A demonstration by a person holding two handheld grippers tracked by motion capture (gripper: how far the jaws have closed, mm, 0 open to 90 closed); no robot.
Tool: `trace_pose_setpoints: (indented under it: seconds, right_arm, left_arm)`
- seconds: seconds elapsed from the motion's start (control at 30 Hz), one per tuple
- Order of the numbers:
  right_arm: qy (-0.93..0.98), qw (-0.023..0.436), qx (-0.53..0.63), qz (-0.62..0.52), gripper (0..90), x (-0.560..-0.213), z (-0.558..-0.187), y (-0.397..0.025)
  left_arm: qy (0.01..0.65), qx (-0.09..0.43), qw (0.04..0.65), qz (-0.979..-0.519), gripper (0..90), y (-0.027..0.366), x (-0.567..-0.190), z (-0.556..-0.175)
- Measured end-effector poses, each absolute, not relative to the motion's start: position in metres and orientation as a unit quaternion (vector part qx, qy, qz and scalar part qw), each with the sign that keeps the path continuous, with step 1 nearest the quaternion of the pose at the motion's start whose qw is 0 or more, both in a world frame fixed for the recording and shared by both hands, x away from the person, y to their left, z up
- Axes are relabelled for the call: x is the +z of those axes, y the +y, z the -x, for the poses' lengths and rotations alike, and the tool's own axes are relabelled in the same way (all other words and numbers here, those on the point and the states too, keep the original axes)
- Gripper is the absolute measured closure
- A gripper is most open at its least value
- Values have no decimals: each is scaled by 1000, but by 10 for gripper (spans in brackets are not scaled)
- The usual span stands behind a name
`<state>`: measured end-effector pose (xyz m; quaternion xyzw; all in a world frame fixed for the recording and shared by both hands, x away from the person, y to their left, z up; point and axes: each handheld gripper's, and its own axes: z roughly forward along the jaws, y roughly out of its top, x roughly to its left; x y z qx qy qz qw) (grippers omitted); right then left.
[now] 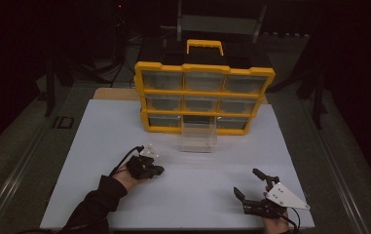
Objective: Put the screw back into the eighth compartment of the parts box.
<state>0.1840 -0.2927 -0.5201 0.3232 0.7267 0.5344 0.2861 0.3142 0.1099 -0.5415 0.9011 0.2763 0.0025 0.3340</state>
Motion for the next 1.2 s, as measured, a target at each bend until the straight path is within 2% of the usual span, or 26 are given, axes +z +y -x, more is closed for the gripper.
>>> trace_pose_setpoints:
  seconds: [0.3, 0.37, 1.2]
  right_arm:
    - [726, 286, 538, -320, 102, -519, -183, -293]
    - [726, 288, 537, -318, 102, -519, -183, -292]
    - [724, 292, 540, -315, 102, -517, -181, -292]
  left_arm:
    - [270, 13, 346, -898, 866, 108, -528, -312]
    - [271, 24, 367, -890, 866, 106, -515, -312]
    - [244, 55, 411, -877, 866, 78, -416, -330]
